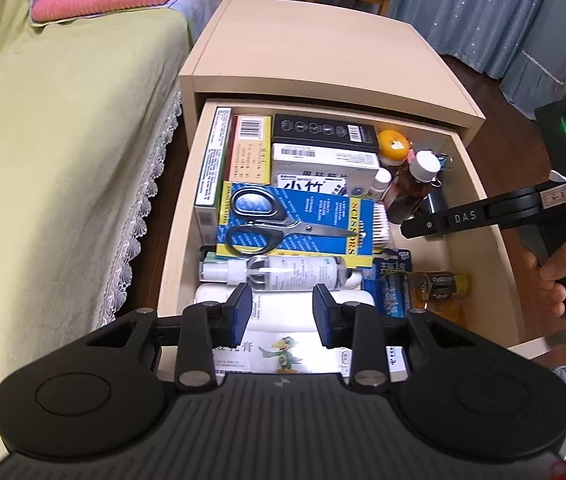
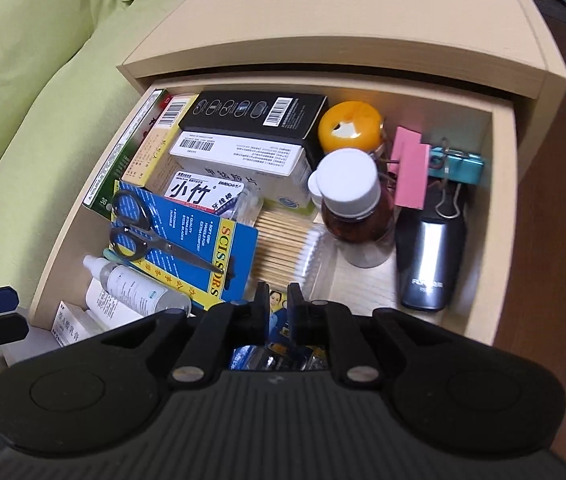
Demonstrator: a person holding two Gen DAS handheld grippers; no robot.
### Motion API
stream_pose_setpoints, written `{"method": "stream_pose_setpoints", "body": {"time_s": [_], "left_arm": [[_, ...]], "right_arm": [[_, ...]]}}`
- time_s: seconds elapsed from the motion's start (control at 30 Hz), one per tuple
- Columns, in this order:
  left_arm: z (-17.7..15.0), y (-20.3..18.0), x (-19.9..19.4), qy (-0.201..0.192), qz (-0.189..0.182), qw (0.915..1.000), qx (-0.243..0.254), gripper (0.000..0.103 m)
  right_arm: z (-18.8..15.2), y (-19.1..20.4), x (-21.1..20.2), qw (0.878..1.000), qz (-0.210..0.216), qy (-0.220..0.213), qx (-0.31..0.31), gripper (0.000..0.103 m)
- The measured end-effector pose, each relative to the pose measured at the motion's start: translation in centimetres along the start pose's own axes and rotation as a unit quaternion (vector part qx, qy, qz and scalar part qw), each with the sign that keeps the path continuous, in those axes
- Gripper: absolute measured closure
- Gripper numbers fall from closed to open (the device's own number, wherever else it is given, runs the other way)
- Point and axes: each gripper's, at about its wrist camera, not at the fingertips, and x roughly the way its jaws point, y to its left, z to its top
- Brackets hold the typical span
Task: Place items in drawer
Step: 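Withdraw the right tool from the drawer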
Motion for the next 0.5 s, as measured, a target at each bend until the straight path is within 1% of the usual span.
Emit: {"method": "stream_pose_setpoints", "body": {"time_s": [0.1,0.13,0.17,0.2,0.23,0.27,0.33,0.37,0.43,0.5], "left_arm": [[0.1,-0.5,0.0,0.0,0.001,1.0,0.005,0.062],[0.1,-0.6,-0.1,0.001,0.002,1.0,0.007,0.057],[0.1,-0.8,-0.1,0.0,0.005,1.0,0.009,0.047],[0.1,-0.9,-0.1,-0.001,0.01,0.9999,0.009,0.042],[0.1,-1.0,-0.2,-0.004,0.015,0.9998,0.01,0.032],[0.1,-1.1,-0.3,-0.008,0.02,0.9997,0.01,0.029],[0.1,-1.4,-0.5,-0.011,0.024,0.9996,0.013,0.029],[0.1,-1.4,-0.5,-0.012,0.025,0.9995,0.014,0.028],[0.0,-1.5,-0.5,-0.008,0.027,0.9995,0.011,0.023],[-0.1,-1.5,-0.5,-0.004,0.03,0.9995,0.006,0.022]], "right_arm": [[-0.2,-0.1,-0.4,1.0,0.0,-0.003,0.002,0.093],[-0.3,-0.1,-0.7,1.0,-0.001,-0.005,0.002,0.093],[-0.3,-0.1,-0.9,1.0,0.0,-0.007,0.0,0.093],[-0.4,-0.1,-1.2,1.0,0.0,-0.009,-0.001,0.093],[-0.5,-0.1,-1.5,1.0,0.0,-0.013,-0.003,0.092],[-0.7,-0.1,-1.9,1.0,-0.002,-0.019,-0.006,0.091],[-1.1,0.1,-2.8,0.999,-0.004,-0.031,-0.011,0.084],[-1.3,0.2,-3.2,0.999,-0.005,-0.038,-0.015,0.082],[-2.0,0.4,-4.3,0.998,-0.004,-0.052,-0.023,0.078],[-2.9,0.6,-5.5,0.997,0.001,-0.071,-0.031,0.075]]}}
